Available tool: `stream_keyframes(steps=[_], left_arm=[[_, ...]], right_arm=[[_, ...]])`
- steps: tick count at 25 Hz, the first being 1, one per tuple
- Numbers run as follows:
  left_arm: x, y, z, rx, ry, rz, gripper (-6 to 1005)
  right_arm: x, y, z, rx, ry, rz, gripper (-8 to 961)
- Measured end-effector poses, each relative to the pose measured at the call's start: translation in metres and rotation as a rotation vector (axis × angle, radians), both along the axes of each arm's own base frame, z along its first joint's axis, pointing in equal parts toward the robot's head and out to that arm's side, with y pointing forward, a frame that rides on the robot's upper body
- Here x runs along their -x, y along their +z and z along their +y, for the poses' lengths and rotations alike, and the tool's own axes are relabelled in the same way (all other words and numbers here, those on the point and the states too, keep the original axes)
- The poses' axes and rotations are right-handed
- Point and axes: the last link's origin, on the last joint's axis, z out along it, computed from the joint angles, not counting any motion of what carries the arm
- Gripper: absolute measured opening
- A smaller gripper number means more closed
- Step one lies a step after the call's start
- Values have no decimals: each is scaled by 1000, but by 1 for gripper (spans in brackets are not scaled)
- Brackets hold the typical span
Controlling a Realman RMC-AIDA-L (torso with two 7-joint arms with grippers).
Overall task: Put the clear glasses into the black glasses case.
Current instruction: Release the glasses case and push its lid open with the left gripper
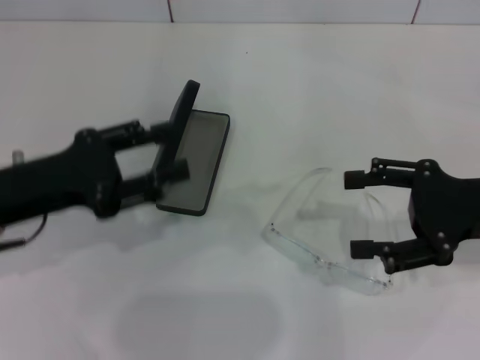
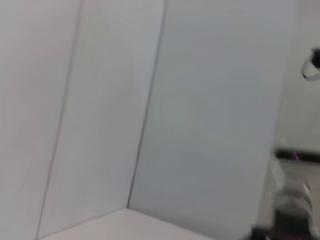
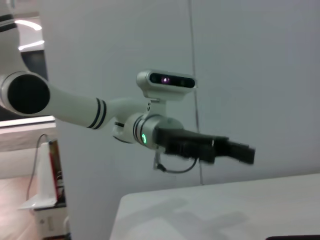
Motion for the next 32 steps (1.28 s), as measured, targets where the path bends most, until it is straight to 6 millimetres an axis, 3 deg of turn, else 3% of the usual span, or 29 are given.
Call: stream_keyframes(steps=[6,11,15,19,25,32], left_arm=[[-39,26,52,154,250,32,646],[-78,29,90,213,452,349,646],[-105,18,111,220,582,547,645],[-108,10,122,189,661,674,645],[-96,-8,134,179,747,796,644],[-88,-22,140,188,768,827,643]], right_arm=[[-6,4,-3,-29,-38,35,871],[-8,4,-4,-36,-55,43,871],[-9,3,-4,-37,-71,63,871],[-7,2,-3,-38,-76,82,871],[-4,3,-2,-45,-78,111,871],[-4,1,-3,-42,-82,114,871]])
